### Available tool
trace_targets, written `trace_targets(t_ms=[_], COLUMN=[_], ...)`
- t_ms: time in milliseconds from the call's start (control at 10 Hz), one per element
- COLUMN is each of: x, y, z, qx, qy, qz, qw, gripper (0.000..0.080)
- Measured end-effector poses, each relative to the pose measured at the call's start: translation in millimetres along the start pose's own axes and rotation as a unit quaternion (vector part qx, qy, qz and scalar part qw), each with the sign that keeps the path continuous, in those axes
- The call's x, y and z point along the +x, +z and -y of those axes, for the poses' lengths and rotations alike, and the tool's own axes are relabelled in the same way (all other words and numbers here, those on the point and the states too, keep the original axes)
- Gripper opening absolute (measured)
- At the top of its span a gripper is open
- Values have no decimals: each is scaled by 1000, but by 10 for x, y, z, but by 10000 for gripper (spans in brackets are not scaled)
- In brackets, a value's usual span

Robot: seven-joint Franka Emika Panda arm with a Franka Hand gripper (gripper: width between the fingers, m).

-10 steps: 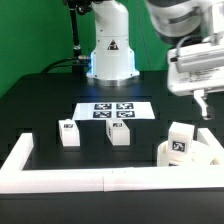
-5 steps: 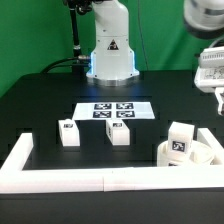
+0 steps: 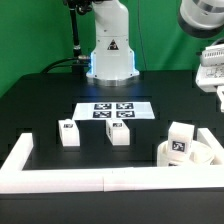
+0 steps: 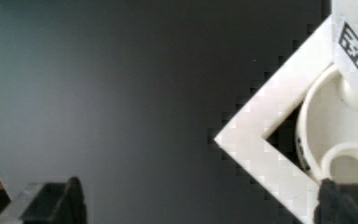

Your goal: Assemble stool

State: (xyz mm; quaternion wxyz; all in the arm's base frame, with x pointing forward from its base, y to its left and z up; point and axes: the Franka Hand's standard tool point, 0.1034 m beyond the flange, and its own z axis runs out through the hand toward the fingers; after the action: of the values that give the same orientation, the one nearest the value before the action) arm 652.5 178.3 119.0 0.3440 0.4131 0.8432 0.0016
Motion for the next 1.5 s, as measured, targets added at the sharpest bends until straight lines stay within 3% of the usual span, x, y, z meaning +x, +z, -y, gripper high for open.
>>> trace_targets(t_ms=[100, 200, 300, 600, 800, 900, 1000, 1200, 1300, 1500], x=[-124, -282, -282, -265, -549, -642, -734, -749, -753, -703], y=[22, 39, 56, 50, -77, -157, -235, -219, -162, -118], z=[33, 66, 91, 82, 42, 54, 95, 327, 357, 366], qx=[-1, -14, -8, -8, 12, 30, 53, 122, 130, 131], qy=[-8, -36, -15, -16, 76, 98, 127, 158, 124, 99], qz=[0, -16, -13, -14, 5, 27, 47, 111, 108, 110], qw=[1000, 999, 1000, 1000, 997, 994, 989, 973, 978, 980], gripper=[649, 649, 649, 649, 649, 649, 649, 649, 649, 649])
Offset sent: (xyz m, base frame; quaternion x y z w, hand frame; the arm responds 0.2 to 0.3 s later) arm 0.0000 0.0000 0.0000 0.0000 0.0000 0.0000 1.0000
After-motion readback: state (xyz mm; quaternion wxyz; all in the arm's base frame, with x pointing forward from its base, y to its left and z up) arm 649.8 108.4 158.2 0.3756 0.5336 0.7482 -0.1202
